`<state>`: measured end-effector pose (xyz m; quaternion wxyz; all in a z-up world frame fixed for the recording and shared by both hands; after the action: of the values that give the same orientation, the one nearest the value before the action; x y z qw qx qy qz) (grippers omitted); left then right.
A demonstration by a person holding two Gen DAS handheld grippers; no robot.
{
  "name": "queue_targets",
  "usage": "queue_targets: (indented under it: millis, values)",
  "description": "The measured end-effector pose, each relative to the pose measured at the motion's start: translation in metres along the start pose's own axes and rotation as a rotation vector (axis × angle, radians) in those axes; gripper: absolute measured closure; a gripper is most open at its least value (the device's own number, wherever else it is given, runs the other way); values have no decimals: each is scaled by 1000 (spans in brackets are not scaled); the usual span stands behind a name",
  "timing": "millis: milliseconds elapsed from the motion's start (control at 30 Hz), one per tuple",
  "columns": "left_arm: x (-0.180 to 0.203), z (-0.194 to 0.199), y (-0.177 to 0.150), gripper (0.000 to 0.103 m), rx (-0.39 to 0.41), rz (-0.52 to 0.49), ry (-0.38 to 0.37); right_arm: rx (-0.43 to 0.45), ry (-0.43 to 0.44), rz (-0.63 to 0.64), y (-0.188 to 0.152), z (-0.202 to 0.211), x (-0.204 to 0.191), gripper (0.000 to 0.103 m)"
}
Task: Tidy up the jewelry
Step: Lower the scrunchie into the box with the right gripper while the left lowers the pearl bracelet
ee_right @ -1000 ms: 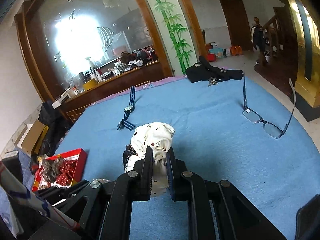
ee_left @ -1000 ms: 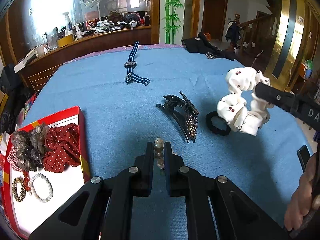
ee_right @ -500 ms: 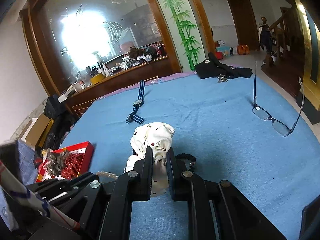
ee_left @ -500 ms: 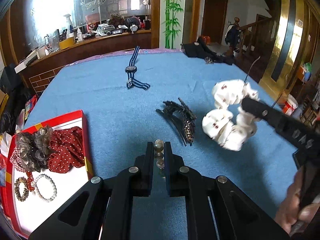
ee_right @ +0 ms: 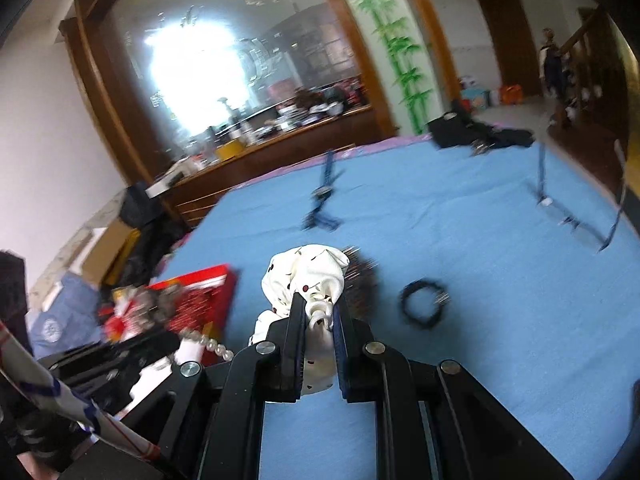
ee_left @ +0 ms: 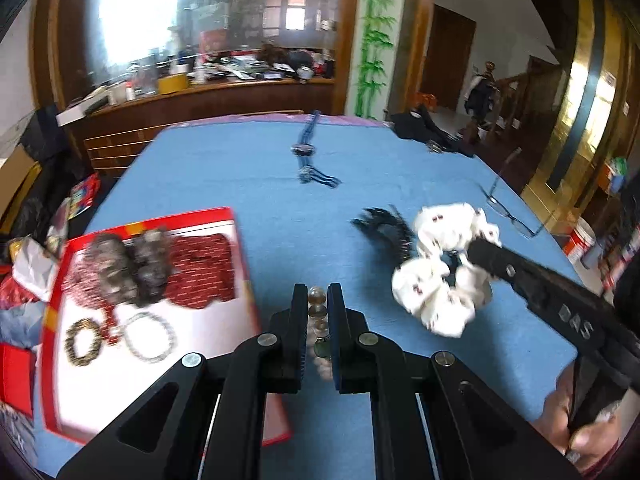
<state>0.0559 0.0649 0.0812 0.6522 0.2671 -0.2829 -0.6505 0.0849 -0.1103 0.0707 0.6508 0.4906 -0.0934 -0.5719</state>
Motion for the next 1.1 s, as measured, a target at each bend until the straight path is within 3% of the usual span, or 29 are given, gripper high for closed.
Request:
queue_targets:
  millis: [233,567,800,1100]
  values:
    - [-60,28,-10,94,29,61,63,-67,96,52,-21,-15,-59,89]
    - [-141,27,-42,94,-16,160,150,-204,173,155,-51,-61,-133,87]
    - [-168,19,-54,94,-36,202,163,-294,161,152,-67,-102,-140,87]
    - [-184,1,-60,94,-71,225,172,-329,92,163,-69,-130,-139,87]
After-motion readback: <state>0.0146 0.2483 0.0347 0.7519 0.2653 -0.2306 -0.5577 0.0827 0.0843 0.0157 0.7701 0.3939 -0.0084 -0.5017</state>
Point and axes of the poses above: each gripper's, at about its wrist camera, not at the fingertips, and z roughly against the way its jaws point, x to its right, y to its top, the point moved 4 cm from there along -z, roughly the way its jaws point, and after that the axes turned 4 degrees about y, right-handed, at the moved point
